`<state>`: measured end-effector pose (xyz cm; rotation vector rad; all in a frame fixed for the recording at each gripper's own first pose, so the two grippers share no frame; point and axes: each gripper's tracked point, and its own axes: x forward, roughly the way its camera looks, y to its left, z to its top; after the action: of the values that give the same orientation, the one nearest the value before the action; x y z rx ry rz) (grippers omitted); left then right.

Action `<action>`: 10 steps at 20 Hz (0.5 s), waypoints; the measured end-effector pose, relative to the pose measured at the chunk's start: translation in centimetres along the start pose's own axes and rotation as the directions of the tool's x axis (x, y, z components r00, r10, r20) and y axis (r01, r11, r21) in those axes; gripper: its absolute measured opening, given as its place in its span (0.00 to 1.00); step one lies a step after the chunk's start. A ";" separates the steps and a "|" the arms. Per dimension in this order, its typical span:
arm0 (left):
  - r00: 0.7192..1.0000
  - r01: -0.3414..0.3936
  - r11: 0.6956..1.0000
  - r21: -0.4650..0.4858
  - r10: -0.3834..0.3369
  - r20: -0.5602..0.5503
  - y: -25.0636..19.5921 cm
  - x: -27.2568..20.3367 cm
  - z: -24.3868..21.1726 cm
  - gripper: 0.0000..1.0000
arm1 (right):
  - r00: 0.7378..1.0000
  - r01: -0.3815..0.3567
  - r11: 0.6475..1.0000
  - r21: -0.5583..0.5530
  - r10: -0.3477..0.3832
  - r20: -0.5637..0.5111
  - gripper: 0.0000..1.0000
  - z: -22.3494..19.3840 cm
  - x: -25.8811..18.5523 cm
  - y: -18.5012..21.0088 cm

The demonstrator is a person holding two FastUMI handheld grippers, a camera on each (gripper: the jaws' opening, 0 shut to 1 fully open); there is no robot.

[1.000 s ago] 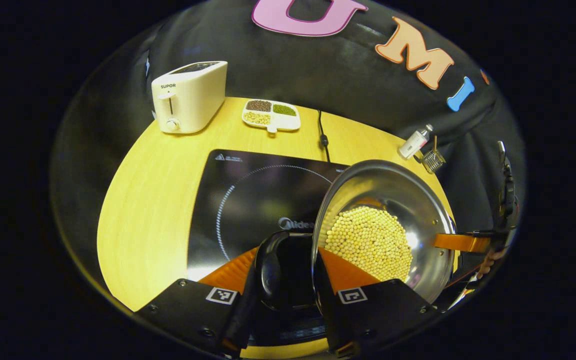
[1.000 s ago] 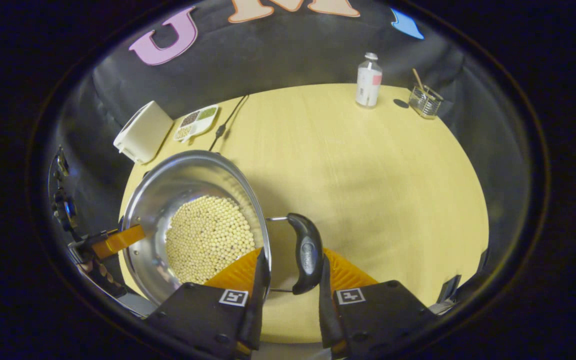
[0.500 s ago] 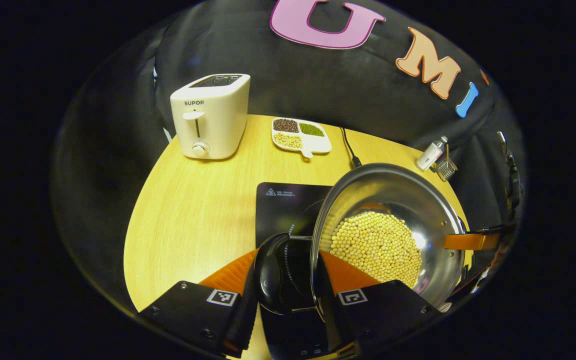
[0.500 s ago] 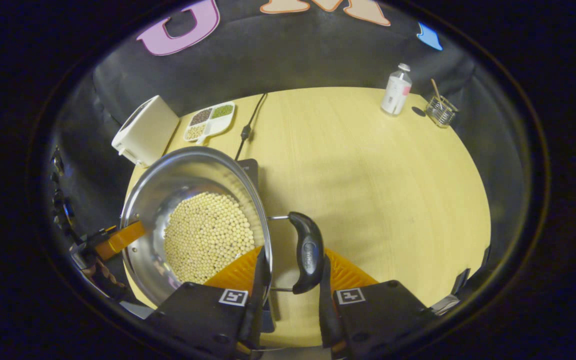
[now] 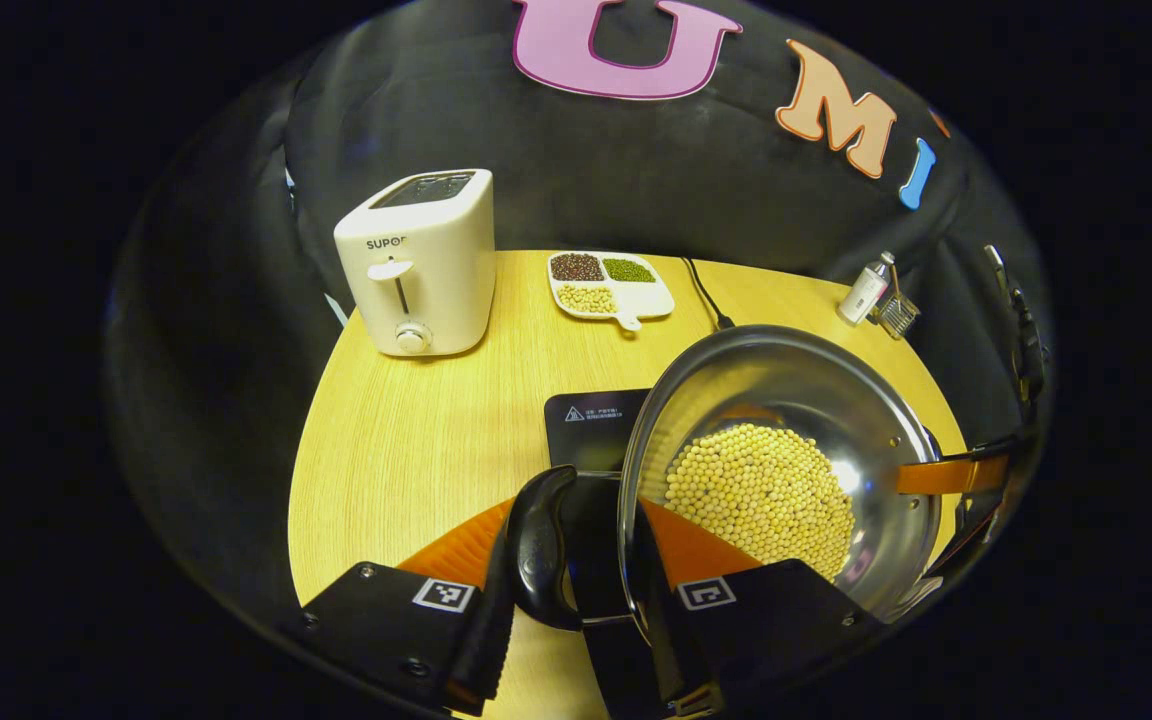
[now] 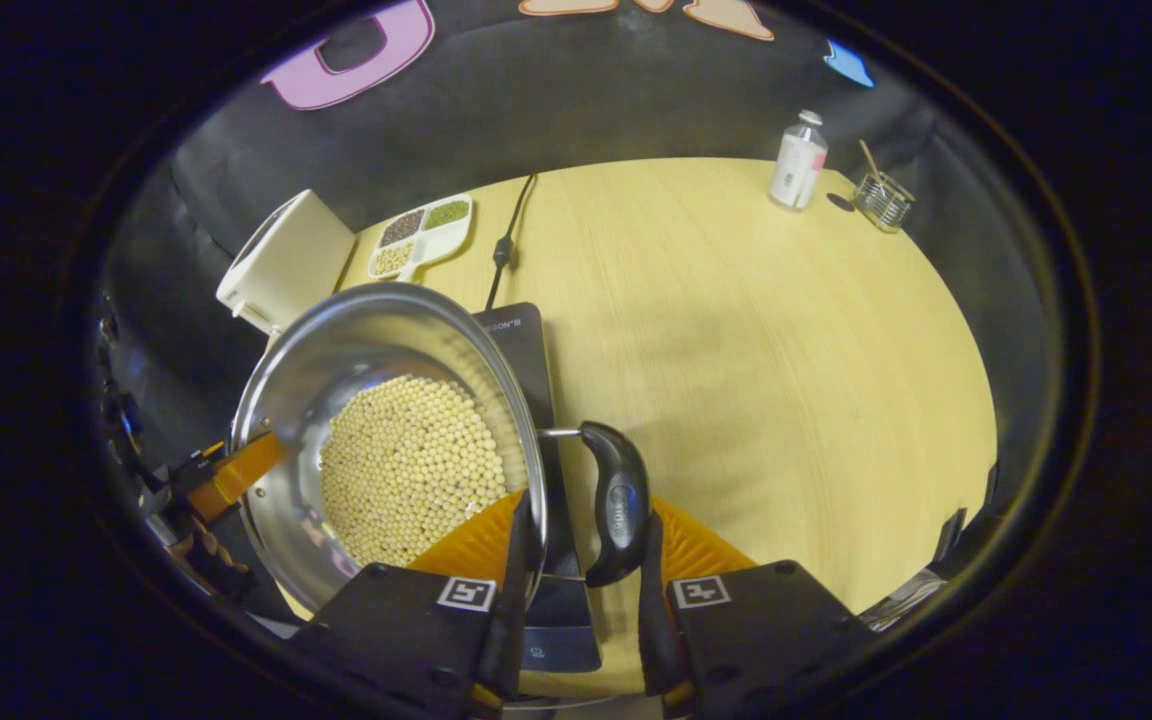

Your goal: First push the handle of the pot to place it horizontally, then grasp the pot with both hands and set it on the induction cooktop.

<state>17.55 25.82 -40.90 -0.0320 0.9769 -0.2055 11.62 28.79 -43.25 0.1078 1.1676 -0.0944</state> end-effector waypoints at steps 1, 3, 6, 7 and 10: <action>1.000 -0.004 1.000 0.000 0.004 -0.004 0.0 0.0 0.0 0.59 | 1.000 -0.004 1.000 0.007 0.004 0.001 0.43 -0.1 0.0 0.0; 1.000 -0.022 1.000 -0.004 0.022 -0.018 0.0 -0.3 -0.3 0.61 | 1.000 -0.010 1.000 0.014 0.010 0.006 0.43 0.0 -0.1 -0.1; 0.995 -0.058 0.998 -0.002 0.058 -0.082 -0.2 -0.8 -2.0 0.72 | 1.000 -0.025 0.999 0.035 0.025 0.009 0.53 -0.3 0.0 -0.3; 0.996 -0.060 0.998 -0.005 0.059 -0.064 -0.5 -0.9 -1.7 0.76 | 1.000 -0.028 0.998 0.057 0.028 0.008 0.62 -0.5 -0.1 -0.6; 0.996 -0.083 0.997 -0.005 0.083 0.013 -0.7 -1.9 -0.2 0.86 | 0.998 -0.053 0.994 0.099 0.050 0.036 0.79 -0.8 -0.9 -1.4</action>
<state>16.24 25.53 -39.44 0.0030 0.9633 -0.1267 10.37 27.51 -42.78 0.2237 1.1259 -0.1089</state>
